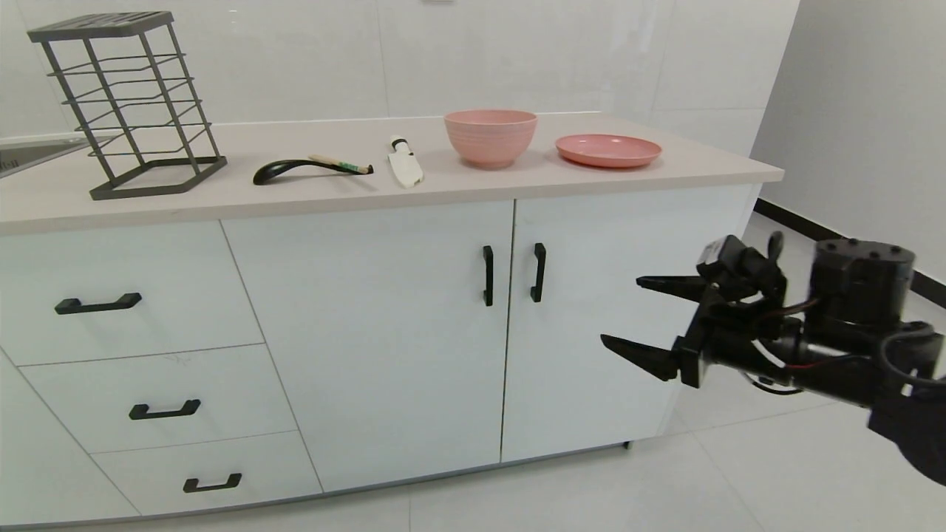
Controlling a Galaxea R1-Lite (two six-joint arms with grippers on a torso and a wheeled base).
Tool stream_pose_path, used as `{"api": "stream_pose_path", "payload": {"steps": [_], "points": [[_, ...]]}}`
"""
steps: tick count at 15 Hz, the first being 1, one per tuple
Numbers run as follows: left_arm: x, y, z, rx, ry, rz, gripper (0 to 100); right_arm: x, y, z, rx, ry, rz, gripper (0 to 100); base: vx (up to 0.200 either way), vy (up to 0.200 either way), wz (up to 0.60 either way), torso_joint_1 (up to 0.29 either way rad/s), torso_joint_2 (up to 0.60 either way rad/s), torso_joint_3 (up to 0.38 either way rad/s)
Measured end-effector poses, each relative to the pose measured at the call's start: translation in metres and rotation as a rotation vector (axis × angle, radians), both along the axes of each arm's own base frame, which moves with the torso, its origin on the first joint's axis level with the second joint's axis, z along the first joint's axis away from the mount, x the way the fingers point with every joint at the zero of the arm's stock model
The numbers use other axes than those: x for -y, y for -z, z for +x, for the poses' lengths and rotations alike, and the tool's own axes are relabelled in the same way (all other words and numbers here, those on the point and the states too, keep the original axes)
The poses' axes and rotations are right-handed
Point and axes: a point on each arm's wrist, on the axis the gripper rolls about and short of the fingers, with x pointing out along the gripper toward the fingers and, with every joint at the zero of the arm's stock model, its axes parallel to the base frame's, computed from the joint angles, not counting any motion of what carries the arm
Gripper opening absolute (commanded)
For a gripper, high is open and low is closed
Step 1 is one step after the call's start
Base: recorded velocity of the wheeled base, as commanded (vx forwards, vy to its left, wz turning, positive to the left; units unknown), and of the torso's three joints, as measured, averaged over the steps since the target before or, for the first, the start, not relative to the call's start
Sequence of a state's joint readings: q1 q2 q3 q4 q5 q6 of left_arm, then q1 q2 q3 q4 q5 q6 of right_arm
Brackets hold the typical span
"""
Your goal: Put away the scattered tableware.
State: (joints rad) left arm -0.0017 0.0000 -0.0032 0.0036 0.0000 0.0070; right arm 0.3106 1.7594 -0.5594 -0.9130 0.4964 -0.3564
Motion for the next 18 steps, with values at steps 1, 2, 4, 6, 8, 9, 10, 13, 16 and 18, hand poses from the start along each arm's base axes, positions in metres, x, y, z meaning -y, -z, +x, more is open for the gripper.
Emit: {"api": "stream_pose_path", "payload": {"steps": [1, 2, 4, 6, 8, 9, 10, 13, 16, 18], "points": [[0.000, 0.000, 0.000, 0.000, 0.000, 0.000, 100, -0.006, 0.003, 0.019, 0.023, -0.024, 0.011, 100, 0.000, 0.000, 0.00, 0.000, 0.00, 0.000], [0.000, 0.000, 0.000, 0.000, 0.000, 0.000, 100, -0.013, 0.008, 0.035, 0.035, -0.046, 0.017, 100, 0.000, 0.000, 0.00, 0.000, 0.00, 0.000], [0.000, 0.000, 0.000, 0.000, 0.000, -0.001, 100, -0.027, 0.022, 0.061, 0.055, -0.085, 0.018, 100, 0.000, 0.000, 0.00, 0.000, 0.00, 0.000], [0.000, 0.000, 0.000, 0.000, 0.000, 0.001, 100, -0.039, 0.036, 0.084, 0.059, -0.102, 0.015, 100, 0.000, 0.000, 0.00, 0.000, 0.00, 0.000], [0.000, 0.000, 0.000, 0.000, 0.000, 0.002, 100, -0.043, 0.047, 0.101, 0.063, -0.098, 0.015, 100, 0.000, 0.000, 0.00, 0.000, 0.00, 0.000], [0.000, 0.000, 0.000, 0.000, 0.000, 0.002, 100, -0.043, 0.053, 0.110, 0.064, -0.092, 0.015, 100, 0.000, 0.000, 0.00, 0.000, 0.00, 0.000], [0.000, 0.000, 0.000, 0.001, 0.000, 0.002, 100, -0.042, 0.058, 0.115, 0.059, -0.087, 0.013, 100, 0.000, 0.000, 0.00, 0.000, 0.00, 0.000], [0.000, 0.000, 0.000, 0.001, 0.000, 0.001, 100, -0.043, 0.071, 0.126, 0.043, -0.145, 0.029, 100, 0.000, 0.000, 0.00, 0.000, 0.00, 0.000], [0.000, 0.000, 0.000, 0.001, 0.000, -0.001, 100, -0.047, 0.077, 0.133, 0.043, -0.184, 0.040, 100, 0.000, 0.000, 0.00, 0.000, 0.00, 0.000], [0.000, 0.000, 0.000, 0.000, 0.000, 0.001, 100, -0.051, 0.078, 0.138, 0.055, -0.218, 0.051, 100, 0.000, 0.000, 0.00, 0.000, 0.00, 0.000]]}}
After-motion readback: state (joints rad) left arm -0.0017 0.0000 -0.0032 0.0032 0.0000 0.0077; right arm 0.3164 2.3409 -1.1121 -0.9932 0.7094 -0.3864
